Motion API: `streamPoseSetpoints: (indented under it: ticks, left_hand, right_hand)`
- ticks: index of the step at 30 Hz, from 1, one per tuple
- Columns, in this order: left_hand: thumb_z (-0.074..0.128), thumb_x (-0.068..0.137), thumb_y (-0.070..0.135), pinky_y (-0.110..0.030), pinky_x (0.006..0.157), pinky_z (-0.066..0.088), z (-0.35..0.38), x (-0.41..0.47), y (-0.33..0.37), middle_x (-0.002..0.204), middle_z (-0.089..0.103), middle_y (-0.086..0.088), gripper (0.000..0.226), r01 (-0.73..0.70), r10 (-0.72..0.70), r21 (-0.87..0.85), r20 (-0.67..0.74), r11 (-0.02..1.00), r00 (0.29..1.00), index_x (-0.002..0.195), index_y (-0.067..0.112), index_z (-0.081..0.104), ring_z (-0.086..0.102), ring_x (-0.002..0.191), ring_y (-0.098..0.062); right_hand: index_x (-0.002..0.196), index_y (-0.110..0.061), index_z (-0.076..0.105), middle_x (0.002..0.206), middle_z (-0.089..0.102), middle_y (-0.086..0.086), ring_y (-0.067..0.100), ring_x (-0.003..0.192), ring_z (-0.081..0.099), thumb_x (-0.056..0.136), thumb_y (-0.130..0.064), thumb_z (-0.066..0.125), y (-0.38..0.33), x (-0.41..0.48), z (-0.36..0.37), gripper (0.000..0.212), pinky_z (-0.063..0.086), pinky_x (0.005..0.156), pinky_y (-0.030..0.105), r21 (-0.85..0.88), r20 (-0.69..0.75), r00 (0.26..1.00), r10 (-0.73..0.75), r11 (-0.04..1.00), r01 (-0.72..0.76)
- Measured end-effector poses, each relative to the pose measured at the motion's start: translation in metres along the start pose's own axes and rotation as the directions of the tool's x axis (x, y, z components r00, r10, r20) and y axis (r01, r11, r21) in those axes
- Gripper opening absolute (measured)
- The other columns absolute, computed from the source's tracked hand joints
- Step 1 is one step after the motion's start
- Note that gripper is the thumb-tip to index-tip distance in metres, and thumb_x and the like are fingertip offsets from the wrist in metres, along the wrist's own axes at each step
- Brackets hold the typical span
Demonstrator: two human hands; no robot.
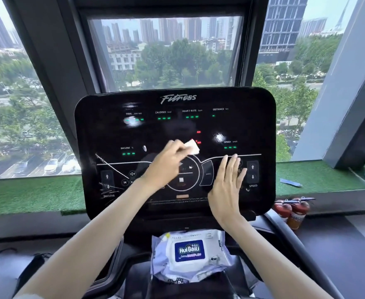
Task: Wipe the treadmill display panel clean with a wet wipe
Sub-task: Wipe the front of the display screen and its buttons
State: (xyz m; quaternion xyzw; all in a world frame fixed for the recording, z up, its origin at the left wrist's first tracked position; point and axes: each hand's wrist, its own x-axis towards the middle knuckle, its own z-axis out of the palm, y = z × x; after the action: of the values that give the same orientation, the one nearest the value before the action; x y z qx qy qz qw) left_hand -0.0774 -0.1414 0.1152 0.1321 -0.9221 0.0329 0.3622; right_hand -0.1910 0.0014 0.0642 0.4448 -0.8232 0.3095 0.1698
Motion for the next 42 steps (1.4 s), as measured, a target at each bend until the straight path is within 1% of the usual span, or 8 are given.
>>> streamPoseSetpoints:
  ticks: [5, 11, 16, 20, 26, 30, 35, 42]
  left_hand:
    - [0.043, 0.078, -0.023, -0.013, 0.076, 0.044, -0.023, -0.013, -0.029, 0.097, 0.044, -0.010, 0.052, 0.536, -0.610, -0.300, -0.477, 0.789, 0.632, 0.120, 0.003, 0.061, 0.046, 0.085, -0.023]
    - [0.052, 0.081, -0.017, -0.028, 0.083, 0.047, -0.026, -0.026, -0.024, 0.100, 0.051, -0.005, 0.051, 0.216, -0.216, -0.020, -0.184, 0.976, 0.959, 0.125, 0.008, 0.058, 0.040, 0.092, -0.009]
    - [0.045, 0.084, -0.019, -0.026, 0.088, 0.045, -0.054, -0.037, -0.053, 0.096, 0.041, -0.002, 0.050, 0.667, -0.708, -0.297, -0.490, 0.684, 0.508, 0.126, 0.005, 0.057, 0.046, 0.086, -0.017]
    - [0.052, 0.083, -0.017, -0.024, 0.081, 0.045, -0.038, -0.048, -0.038, 0.095, 0.051, -0.004, 0.047, 0.246, -0.242, -0.011, -0.227, 0.969, 0.943, 0.124, 0.005, 0.058, 0.048, 0.086, -0.018]
    - [0.048, 0.085, -0.016, -0.018, 0.086, 0.044, -0.056, -0.057, -0.057, 0.095, 0.044, -0.001, 0.047, 0.663, -0.707, -0.290, -0.465, 0.690, 0.533, 0.126, 0.006, 0.057, 0.046, 0.088, -0.011]
    - [0.053, 0.081, -0.017, -0.024, 0.081, 0.045, -0.043, -0.066, -0.045, 0.095, 0.050, -0.004, 0.052, 0.281, -0.277, -0.010, -0.198, 0.960, 0.940, 0.127, 0.007, 0.056, 0.047, 0.087, -0.016]
    - [0.046, 0.083, -0.019, -0.016, 0.086, 0.039, -0.060, -0.071, -0.069, 0.095, 0.042, -0.001, 0.054, 0.692, -0.718, -0.278, -0.492, 0.666, 0.493, 0.128, 0.009, 0.055, 0.047, 0.090, -0.018]
    - [0.049, 0.080, -0.020, -0.014, 0.086, 0.040, -0.054, -0.084, -0.072, 0.095, 0.044, -0.002, 0.056, 0.454, -0.446, -0.061, -0.340, 0.889, 0.828, 0.128, 0.007, 0.055, 0.044, 0.089, -0.012]
  right_hand:
    - [0.146, 0.004, 0.008, 0.154, 0.001, 0.024, 0.033, 0.143, -0.009, 0.058, 0.018, 0.041, -0.014, 0.000, -0.001, 0.094, -0.004, 0.115, 0.049, -0.002, 0.036, 0.993, -0.114, 0.993, 0.114]
    - [0.146, 0.003, 0.013, 0.155, 0.007, 0.020, 0.030, 0.143, -0.001, 0.067, 0.009, 0.050, -0.048, 0.002, 0.004, 0.088, -0.004, 0.116, 0.043, 0.000, 0.121, 0.929, -0.349, 0.936, 0.352]
    - [0.143, 0.005, 0.023, 0.152, 0.020, 0.021, 0.031, 0.142, 0.013, 0.060, 0.009, 0.060, -0.064, 0.005, 0.009, 0.092, 0.005, 0.113, 0.045, -0.056, 0.173, 0.898, -0.405, 0.906, 0.419]
    - [0.143, 0.005, 0.024, 0.152, 0.021, 0.021, 0.031, 0.142, 0.014, 0.059, 0.012, 0.051, -0.078, 0.004, 0.016, 0.088, 0.007, 0.115, 0.045, -0.016, 0.147, 0.870, -0.470, 0.879, 0.477]
    - [0.141, 0.007, 0.027, 0.150, 0.025, 0.023, 0.033, 0.141, 0.018, 0.060, 0.013, 0.047, -0.087, 0.007, 0.024, 0.084, 0.003, 0.113, 0.043, -0.036, 0.114, 0.864, -0.491, 0.867, 0.498]
    - [0.139, 0.010, 0.030, 0.147, 0.027, 0.027, 0.036, 0.139, 0.022, 0.065, 0.009, 0.034, -0.087, 0.007, 0.028, 0.074, 0.009, 0.111, 0.048, -0.090, 0.095, 0.853, -0.513, 0.849, 0.520]
    - [0.138, 0.012, 0.029, 0.146, 0.028, 0.030, 0.038, 0.138, 0.024, 0.069, 0.000, 0.012, -0.084, 0.008, 0.031, 0.072, 0.010, 0.112, 0.048, -0.145, 0.097, 0.838, -0.537, 0.826, 0.545]
    - [0.138, 0.013, 0.026, 0.146, 0.025, 0.031, 0.039, 0.139, 0.021, 0.071, 0.005, 0.033, -0.085, 0.010, 0.030, 0.068, 0.009, 0.113, 0.049, -0.185, 0.096, 0.822, -0.561, 0.802, 0.568]
